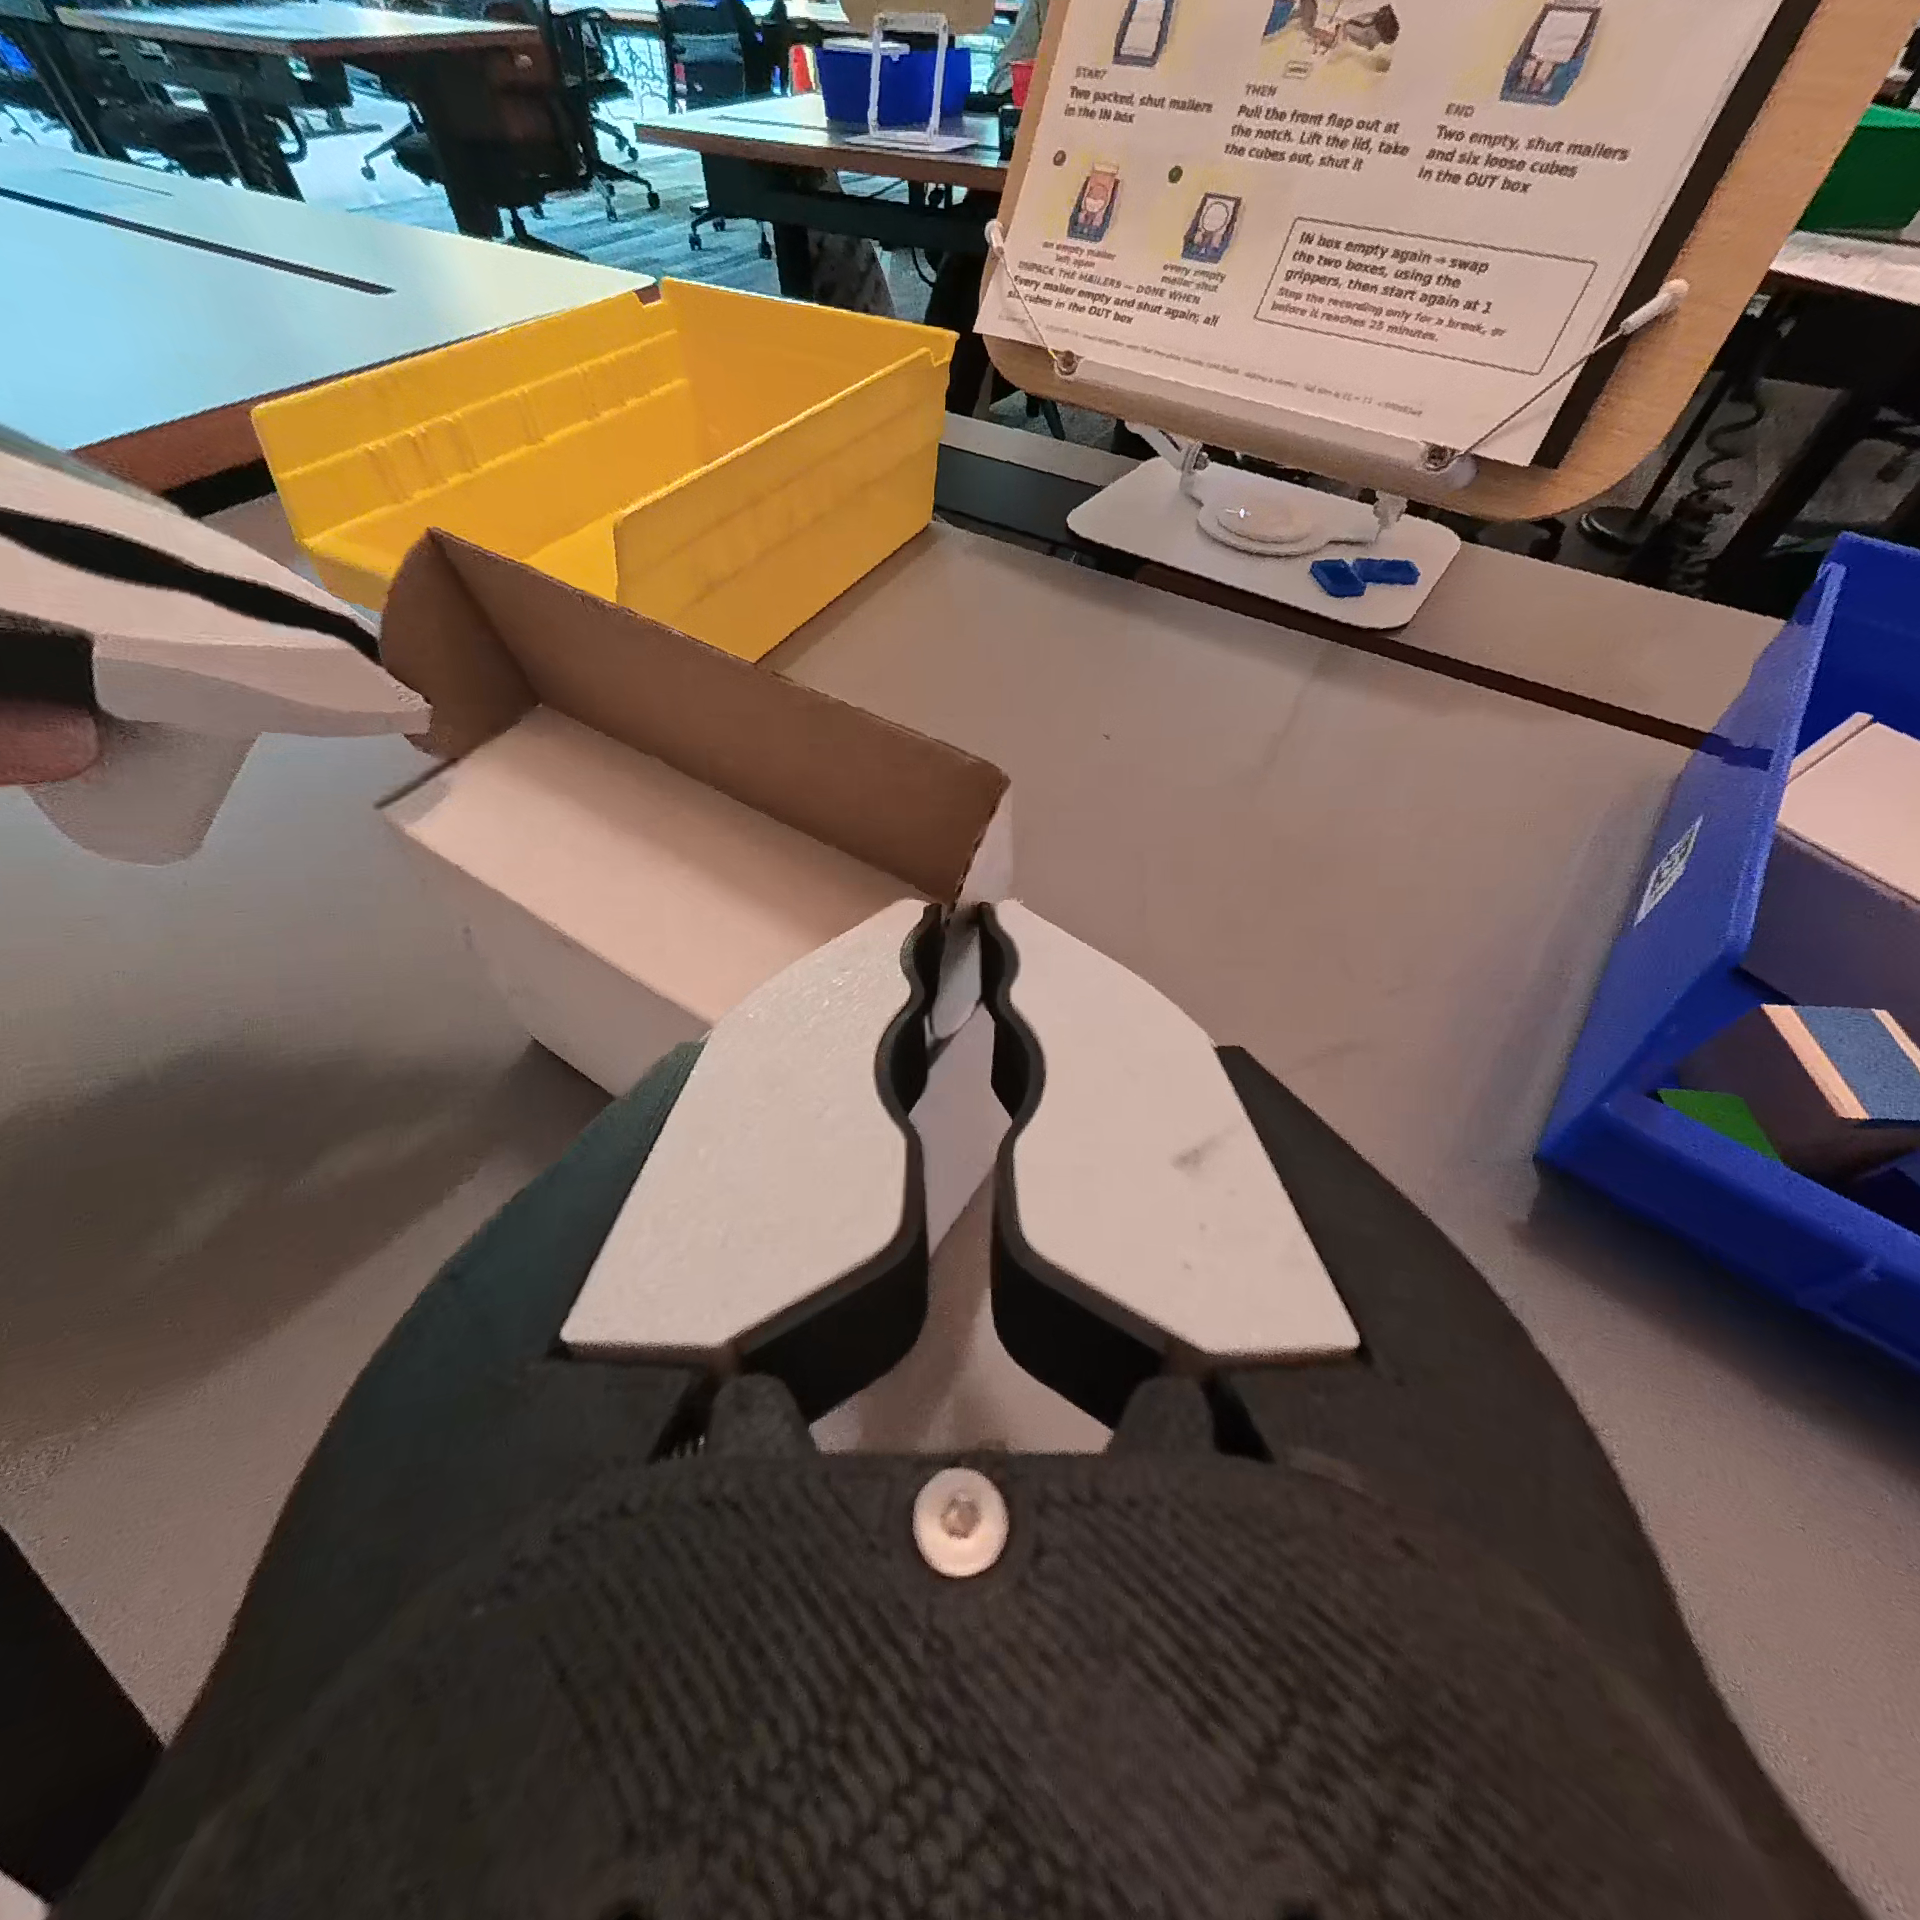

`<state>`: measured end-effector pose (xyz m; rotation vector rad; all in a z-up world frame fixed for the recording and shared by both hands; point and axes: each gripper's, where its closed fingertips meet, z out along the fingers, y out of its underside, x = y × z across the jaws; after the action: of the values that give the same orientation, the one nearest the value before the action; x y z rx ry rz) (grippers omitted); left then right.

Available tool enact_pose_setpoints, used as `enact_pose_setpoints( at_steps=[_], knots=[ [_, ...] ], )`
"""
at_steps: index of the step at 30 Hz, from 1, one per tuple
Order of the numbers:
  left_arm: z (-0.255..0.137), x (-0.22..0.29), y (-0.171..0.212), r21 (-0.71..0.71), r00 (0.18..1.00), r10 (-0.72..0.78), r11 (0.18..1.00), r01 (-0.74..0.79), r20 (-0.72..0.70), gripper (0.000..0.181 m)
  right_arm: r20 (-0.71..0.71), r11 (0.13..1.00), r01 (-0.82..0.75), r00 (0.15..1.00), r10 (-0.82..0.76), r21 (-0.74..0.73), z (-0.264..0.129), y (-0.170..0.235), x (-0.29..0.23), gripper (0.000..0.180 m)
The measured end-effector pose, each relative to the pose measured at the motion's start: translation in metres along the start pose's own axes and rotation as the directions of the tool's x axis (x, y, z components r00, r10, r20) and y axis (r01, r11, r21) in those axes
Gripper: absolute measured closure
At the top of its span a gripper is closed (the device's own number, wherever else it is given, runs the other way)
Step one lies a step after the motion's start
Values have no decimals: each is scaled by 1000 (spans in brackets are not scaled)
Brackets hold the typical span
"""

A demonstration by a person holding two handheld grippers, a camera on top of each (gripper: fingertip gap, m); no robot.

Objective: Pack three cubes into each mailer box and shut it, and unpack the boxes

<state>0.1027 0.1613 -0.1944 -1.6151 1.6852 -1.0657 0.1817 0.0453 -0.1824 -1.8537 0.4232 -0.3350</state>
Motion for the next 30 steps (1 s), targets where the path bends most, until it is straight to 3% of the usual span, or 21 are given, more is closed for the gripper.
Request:
enact_pose_setpoints(
  at_steps=[3, 6, 10, 21, 30],
  knots=[
    [2, 1, -3, 25, 987, -141, 989, 143, -76, 174, 7, 997, -70, 998, 69, 21, -1, -5, -1, 172],
    [1, -5, -2, 28, 982, -167, 985, 170, -87, 174, 58, 990, -132, 990, 129, 44, -2, -12, -6, 171],
    [-1, -1, 1, 7, 987, -124, 992, 126, -106, 174, 53, 990, -140, 989, 139, 32, 1, -7, -2, 172],
    [0, 2, 6, -57, 996, 82, 995, -79, 48, 174, 81, 983, -185, 980, 183, 13, 2, 1, 0, 172],
    [-1, 5, 13, -93, 994, 106, 990, -105, 4, 173, -23, 998, 40, 999, -41, -44, 2, 10, 1, 174]
  ],
)
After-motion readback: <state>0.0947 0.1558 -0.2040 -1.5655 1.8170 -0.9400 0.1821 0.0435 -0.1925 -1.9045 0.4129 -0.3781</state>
